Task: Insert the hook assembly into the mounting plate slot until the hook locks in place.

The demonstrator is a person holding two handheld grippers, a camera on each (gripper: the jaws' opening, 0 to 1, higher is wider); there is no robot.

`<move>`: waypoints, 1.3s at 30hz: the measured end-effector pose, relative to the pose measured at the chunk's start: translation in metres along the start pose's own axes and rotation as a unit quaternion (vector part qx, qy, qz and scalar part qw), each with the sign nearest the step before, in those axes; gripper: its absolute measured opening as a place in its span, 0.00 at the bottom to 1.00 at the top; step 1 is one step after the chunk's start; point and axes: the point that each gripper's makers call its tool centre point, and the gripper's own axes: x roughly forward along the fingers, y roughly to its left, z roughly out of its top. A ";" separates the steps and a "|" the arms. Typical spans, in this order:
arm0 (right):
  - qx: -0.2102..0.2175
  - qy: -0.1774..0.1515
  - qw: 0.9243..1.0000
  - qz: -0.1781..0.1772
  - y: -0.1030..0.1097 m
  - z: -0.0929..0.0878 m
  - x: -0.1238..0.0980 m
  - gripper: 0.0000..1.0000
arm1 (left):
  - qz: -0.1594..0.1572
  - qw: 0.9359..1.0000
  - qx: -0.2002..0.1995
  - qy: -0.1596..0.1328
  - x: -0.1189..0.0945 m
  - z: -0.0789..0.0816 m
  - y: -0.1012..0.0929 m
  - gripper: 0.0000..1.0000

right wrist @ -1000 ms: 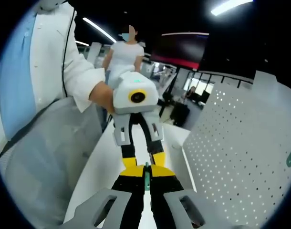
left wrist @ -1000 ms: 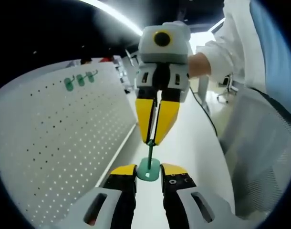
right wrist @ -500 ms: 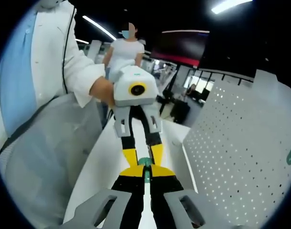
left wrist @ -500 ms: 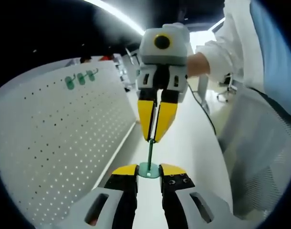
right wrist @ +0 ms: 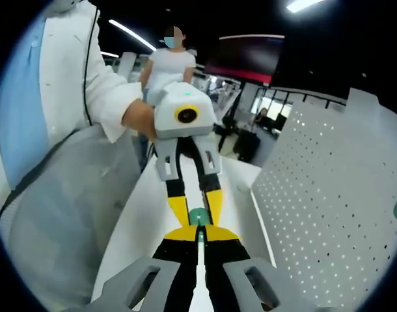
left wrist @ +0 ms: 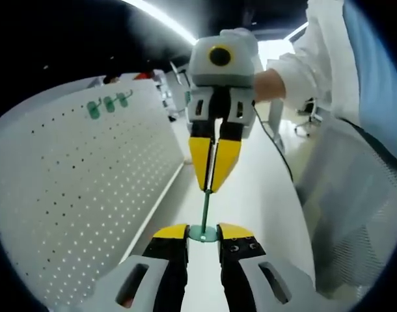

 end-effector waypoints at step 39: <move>-0.001 0.032 0.999 0.007 0.000 -0.013 0.019 0.01 | -0.004 1.000 0.007 0.012 0.004 0.003 -0.003 0.17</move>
